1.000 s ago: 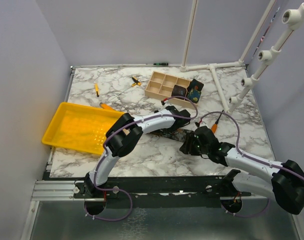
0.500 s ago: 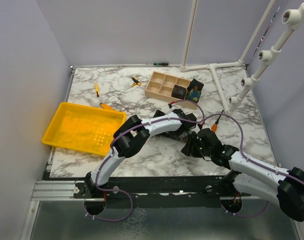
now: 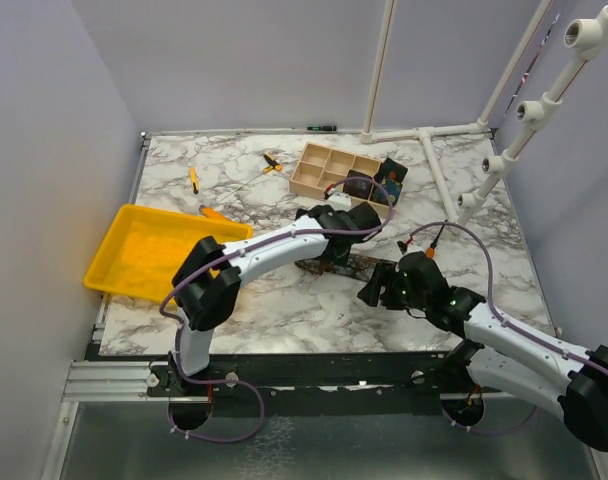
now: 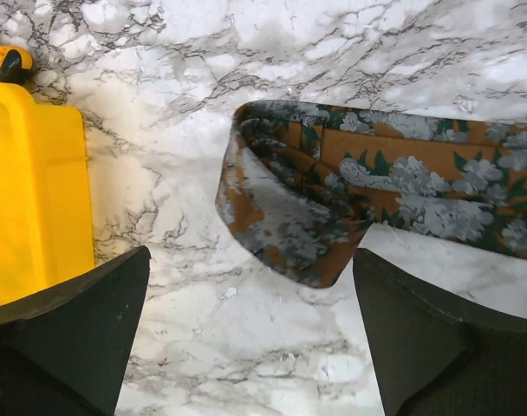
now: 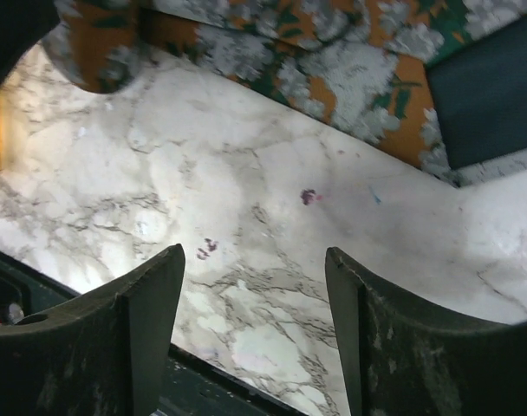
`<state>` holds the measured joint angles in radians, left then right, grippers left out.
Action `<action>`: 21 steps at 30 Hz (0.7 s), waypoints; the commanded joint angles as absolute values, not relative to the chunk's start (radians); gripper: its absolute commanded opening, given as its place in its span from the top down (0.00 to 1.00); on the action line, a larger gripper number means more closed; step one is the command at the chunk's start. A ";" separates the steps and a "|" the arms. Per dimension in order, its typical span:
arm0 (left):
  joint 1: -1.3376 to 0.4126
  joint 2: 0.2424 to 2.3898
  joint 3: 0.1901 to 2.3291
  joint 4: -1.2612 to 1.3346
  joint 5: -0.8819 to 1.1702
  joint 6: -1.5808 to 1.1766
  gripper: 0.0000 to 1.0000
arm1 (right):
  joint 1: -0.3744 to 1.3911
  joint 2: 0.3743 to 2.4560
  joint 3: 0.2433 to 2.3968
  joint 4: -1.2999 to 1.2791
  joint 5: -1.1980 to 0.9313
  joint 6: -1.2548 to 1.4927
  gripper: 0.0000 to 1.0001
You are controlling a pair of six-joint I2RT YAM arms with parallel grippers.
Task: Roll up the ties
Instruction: Roll the tie at the center of the board.
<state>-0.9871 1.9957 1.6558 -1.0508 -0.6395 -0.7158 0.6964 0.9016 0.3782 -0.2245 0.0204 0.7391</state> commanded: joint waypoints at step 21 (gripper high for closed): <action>-0.605 1.350 1.010 -0.521 -0.058 -0.510 0.03 | 0.716 1.586 0.907 -0.065 -0.111 0.741 0.40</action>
<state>-0.6224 1.4139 1.0660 -0.5865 -0.1154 -0.5274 0.7124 1.5101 0.8410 -0.0536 -0.1249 0.7326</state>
